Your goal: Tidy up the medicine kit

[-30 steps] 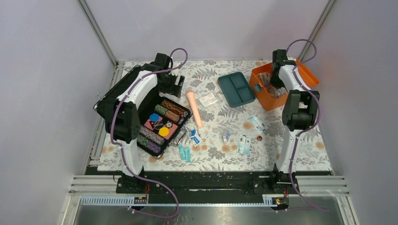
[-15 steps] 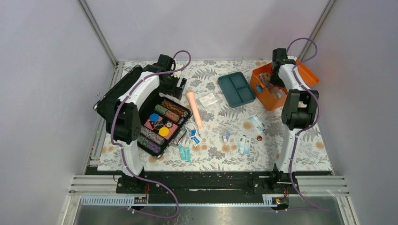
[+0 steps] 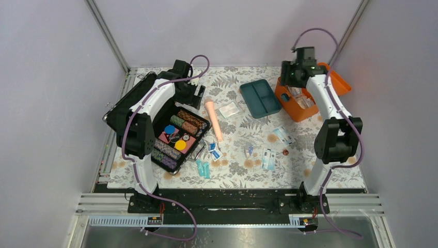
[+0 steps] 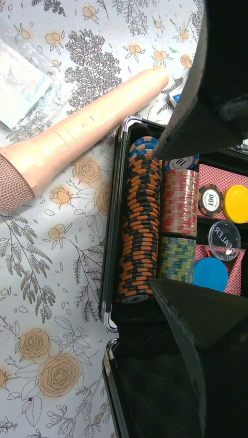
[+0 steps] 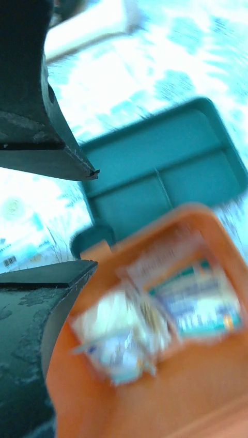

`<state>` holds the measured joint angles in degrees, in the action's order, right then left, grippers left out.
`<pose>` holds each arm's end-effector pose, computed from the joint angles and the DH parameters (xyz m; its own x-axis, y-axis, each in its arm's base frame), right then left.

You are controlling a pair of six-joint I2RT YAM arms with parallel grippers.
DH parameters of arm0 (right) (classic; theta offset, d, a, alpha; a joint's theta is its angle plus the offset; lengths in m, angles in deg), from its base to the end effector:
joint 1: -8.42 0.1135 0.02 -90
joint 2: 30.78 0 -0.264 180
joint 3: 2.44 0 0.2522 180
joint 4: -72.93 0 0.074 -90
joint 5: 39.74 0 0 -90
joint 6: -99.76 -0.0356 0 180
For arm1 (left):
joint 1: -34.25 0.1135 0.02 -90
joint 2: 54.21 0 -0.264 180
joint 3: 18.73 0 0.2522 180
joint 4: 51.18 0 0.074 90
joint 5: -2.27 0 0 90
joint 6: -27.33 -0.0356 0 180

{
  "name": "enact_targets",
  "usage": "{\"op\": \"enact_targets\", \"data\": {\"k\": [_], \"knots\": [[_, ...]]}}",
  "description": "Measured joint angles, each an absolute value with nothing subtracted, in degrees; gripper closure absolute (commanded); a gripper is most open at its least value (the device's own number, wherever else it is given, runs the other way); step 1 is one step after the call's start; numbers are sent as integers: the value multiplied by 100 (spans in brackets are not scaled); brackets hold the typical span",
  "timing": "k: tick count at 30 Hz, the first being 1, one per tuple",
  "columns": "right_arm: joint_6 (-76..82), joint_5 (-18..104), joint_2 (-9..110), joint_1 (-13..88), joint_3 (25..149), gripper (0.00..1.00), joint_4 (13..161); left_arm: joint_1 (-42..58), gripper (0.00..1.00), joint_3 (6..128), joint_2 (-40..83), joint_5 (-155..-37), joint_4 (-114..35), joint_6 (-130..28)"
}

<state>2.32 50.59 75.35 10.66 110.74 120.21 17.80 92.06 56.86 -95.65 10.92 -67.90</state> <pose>0.4270 0.0165 0.3273 -0.6444 0.1044 -0.7575 0.0492 0.9942 0.0952 0.3993 -0.1230 0.2618 -0.8151 0.3348 -0.4728 0.4178 0.9051 -0.0793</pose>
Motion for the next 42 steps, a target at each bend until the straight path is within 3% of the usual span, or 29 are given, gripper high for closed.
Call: {"op": "enact_targets", "data": {"k": [6, 17, 20, 30, 40, 42], "knots": [[1121, 3641, 7299, 2001, 10226, 40, 12169, 1780, 17, 9209, 5686, -9604, 1044, -6707], [1515, 2697, 7679, 2637, 9760, 23, 12886, 1789, 17, 9206, 5686, -9611, 900, -6686], [1609, 2585, 7802, 2725, 9611, 22, 12978, 1850, 17, 9204, 5686, -9635, 858, -6653], [1899, 2251, 7896, 3123, 9165, 54, 13273, 2274, 17, 9025, 5684, -9873, 576, -6362], [1899, 2458, 8326, 3374, 9165, 62, 13282, 2349, 17, 9007, 5684, -10061, 489, -6159], [1904, 2515, 8357, 3405, 9168, 72, 13282, 2379, 17, 9007, 5684, -10070, 471, -6157]]}}
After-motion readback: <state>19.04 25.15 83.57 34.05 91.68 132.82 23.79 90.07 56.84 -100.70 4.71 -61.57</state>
